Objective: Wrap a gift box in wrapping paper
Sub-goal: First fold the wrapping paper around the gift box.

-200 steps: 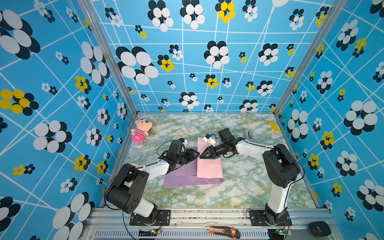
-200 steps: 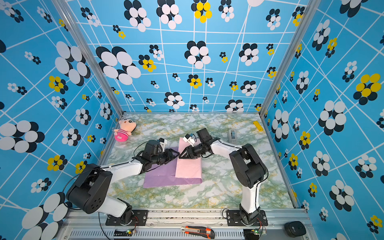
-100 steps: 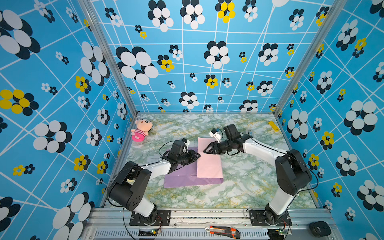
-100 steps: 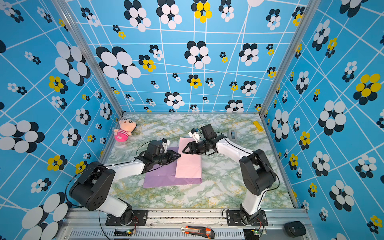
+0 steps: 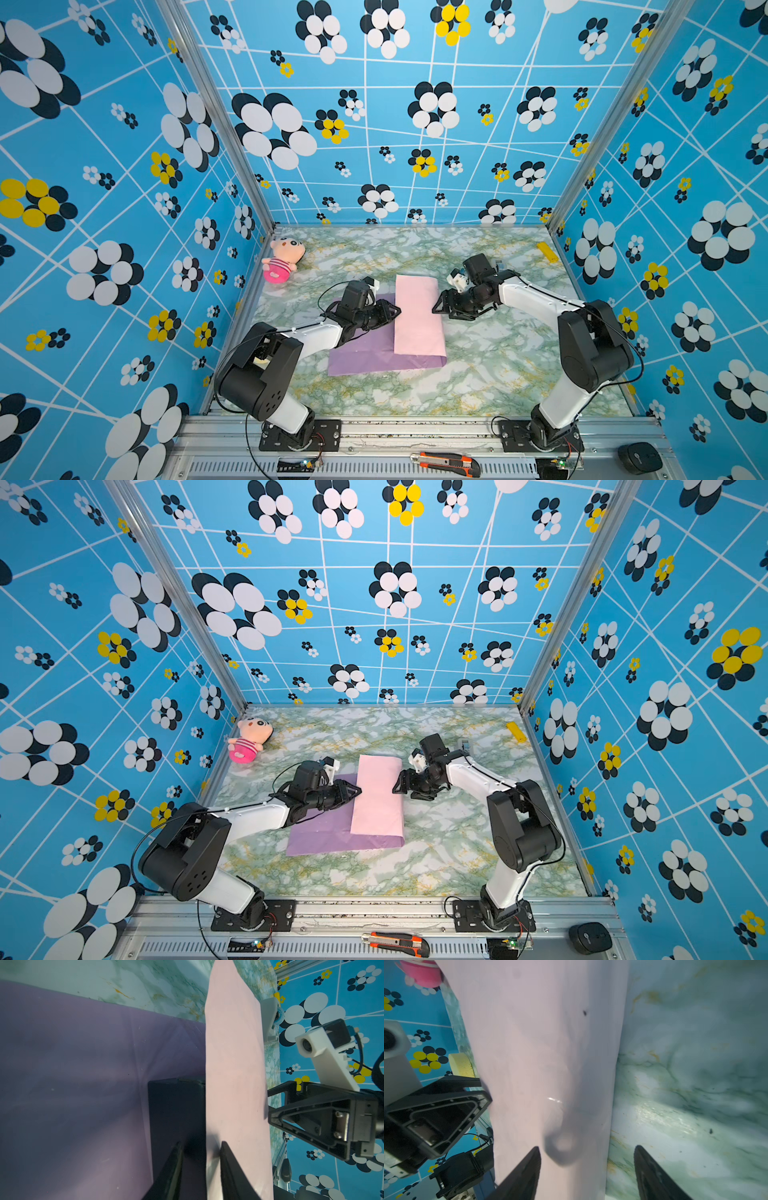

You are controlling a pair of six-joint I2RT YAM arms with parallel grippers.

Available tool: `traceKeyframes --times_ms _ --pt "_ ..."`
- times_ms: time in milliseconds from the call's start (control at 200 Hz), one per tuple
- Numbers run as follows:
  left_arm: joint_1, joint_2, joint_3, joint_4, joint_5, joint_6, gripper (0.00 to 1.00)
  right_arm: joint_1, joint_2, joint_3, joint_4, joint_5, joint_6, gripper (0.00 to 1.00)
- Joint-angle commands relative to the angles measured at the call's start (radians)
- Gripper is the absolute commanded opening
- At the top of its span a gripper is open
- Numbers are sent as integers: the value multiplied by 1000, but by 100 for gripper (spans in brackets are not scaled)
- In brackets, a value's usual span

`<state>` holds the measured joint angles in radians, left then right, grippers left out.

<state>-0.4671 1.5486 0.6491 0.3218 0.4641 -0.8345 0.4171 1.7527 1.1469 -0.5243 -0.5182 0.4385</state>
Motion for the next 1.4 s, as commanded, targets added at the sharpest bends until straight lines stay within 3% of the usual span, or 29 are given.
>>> traceKeyframes --times_ms 0,220,345,440,590,720,815,995,1394 --pt "-5 13 -10 -20 -12 23 33 41 41 78 -33 -2 0 70" --pt "-11 -2 1 -16 -1 14 42 95 81 148 -140 126 -49 64" --pt "-18 -4 15 -15 10 9 57 113 97 160 -179 177 -69 62" --pt "-27 0 20 -15 11 8 59 127 106 176 -203 215 -86 62" --pt "-31 13 4 -12 0 8 55 146 121 195 -214 237 -105 63" --pt "-33 12 -19 -20 -22 8 38 158 128 202 -214 247 -112 65" --pt "-33 11 -31 -23 -39 12 33 158 113 204 -207 243 -108 70" --pt "-33 9 -41 -29 -47 18 33 128 33 198 -198 225 -73 84" --pt "-32 2 -46 -32 -45 19 37 138 91 167 -129 188 -1 84"
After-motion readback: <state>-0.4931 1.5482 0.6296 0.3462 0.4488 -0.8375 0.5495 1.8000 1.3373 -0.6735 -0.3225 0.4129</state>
